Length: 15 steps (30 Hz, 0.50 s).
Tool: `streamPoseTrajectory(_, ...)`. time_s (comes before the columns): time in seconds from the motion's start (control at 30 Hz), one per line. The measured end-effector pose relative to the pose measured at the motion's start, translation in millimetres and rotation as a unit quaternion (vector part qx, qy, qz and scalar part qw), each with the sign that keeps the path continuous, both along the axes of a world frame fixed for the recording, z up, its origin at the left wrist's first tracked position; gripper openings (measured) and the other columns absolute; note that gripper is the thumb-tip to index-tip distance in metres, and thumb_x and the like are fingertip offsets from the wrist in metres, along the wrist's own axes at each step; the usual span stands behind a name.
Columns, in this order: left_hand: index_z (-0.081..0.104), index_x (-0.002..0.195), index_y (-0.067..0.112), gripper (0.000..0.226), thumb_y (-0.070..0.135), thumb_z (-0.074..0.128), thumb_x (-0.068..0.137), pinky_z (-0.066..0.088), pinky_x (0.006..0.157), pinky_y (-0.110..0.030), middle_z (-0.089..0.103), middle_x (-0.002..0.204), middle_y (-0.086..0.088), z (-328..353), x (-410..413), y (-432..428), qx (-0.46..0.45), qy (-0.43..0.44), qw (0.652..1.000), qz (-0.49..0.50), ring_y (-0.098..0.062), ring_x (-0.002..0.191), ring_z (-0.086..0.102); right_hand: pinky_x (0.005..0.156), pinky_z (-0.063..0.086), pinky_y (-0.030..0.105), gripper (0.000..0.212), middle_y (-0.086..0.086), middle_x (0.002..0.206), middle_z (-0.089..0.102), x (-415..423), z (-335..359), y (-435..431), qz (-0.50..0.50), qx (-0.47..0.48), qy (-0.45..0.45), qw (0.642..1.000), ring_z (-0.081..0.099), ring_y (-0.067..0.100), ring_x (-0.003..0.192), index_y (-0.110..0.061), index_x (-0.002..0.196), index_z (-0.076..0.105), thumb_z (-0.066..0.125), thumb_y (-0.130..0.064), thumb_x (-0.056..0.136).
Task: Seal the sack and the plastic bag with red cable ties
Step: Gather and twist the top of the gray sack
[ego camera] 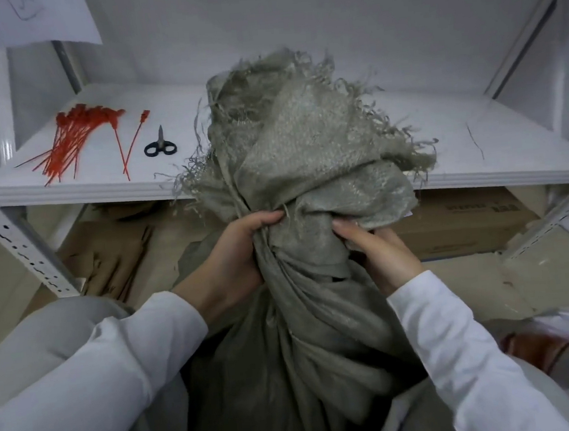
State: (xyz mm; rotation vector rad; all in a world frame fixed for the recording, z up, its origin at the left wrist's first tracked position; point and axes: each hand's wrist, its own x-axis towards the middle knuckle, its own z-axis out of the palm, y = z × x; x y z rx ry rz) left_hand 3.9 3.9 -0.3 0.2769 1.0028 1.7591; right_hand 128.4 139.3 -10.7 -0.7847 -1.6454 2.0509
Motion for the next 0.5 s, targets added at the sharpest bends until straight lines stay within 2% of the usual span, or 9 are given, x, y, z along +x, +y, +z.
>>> streamPoseTrajectory(0.1,0.067,0.104,0.008,0.039,0.018,0.056,0.067,0.056,0.07,-0.024,0.075,0.097,-0.005,0.5,-2.1,-0.3,0.008,0.028,1.0,0.002,-0.017,0.087,0.071,0.1,0.047,0.037,0.053,-0.002,0.11,0.072,-1.5,0.3,-3.6,-0.026,0.031,0.048,0.998,0.066,0.015,0.108,-0.021,0.104,0.069,0.085,-0.03,0.054)
streamPoseTrajectory(0.23,0.064,0.117,0.011,0.03,0.017,0.057,0.088,0.053,0.081,-0.03,0.072,0.111,-0.003,-5.3,-8.2,6.5,-0.053,0.097,0.994,0.025,-0.018,0.101,0.068,0.094,0.05,0.036,0.046,0.003,0.111,0.072,-0.4,7.0,1.1,-0.109,0.063,0.097,0.987,0.066,0.017,0.107,-0.01,0.113,0.066,0.078,-0.016,0.069)
streamPoseTrajectory(0.27,0.064,0.118,0.014,0.029,0.022,0.059,0.091,0.053,0.081,-0.03,0.071,0.112,-0.001,-8.3,-10.3,7.6,-0.077,0.113,0.99,0.037,-0.017,0.101,0.068,0.094,0.05,0.037,0.044,0.005,0.11,0.072,-0.4,8.3,2.2,-0.126,0.063,0.096,0.985,0.066,0.017,0.106,-0.007,0.112,0.067,0.077,-0.015,0.07)
streamPoseTrajectory(0.33,0.065,0.115,0.024,0.03,0.038,0.064,0.088,0.053,0.078,-0.029,0.071,0.109,0.005,-12.8,-11.7,7.1,-0.149,0.157,0.975,0.055,-0.014,0.097,0.067,0.098,0.048,0.041,0.044,0.006,0.106,0.072,-1.6,8.4,3.0,-0.15,0.076,0.066,0.984,0.066,0.019,0.107,-0.008,0.102,0.071,0.079,-0.026,0.063)
streamPoseTrajectory(0.4,0.064,0.106,0.03,0.029,0.048,0.066,0.083,0.05,0.07,-0.026,0.069,0.1,0.011,-17.1,-11.5,4.7,-0.212,0.201,0.954,0.069,-0.011,0.09,0.064,0.104,0.045,0.043,0.037,0.001,0.104,0.072,-3.6,6.5,1.3,-0.166,0.111,0.026,0.98,0.064,0.018,0.108,-0.019,0.089,0.071,0.08,-0.038,0.058)
streamPoseTrajectory(0.43,0.064,0.104,0.03,0.028,0.048,0.068,0.082,0.048,0.066,-0.024,0.068,0.097,0.012,-18.3,-11.6,3.6,-0.22,0.21,0.949,0.082,-0.01,0.087,0.062,0.106,0.043,0.042,0.034,-0.003,0.104,0.072,-5.0,5.7,0.8,-0.178,0.137,0.006,0.974,0.063,0.016,0.109,-0.023,0.087,0.07,0.081,-0.039,0.059)
streamPoseTrajectory(0.5,0.065,0.108,0.023,0.032,0.038,0.074,0.08,0.052,0.06,-0.023,0.07,0.098,0.007,-21.6,-13.8,3.9,-0.201,0.212,0.948,0.125,-0.011,0.085,0.066,0.108,0.041,0.039,0.026,-0.008,0.101,0.07,-8.1,6.0,0.9,-0.228,0.162,-0.002,0.96,0.061,0.015,0.111,-0.022,0.089,0.069,0.083,-0.03,0.069)
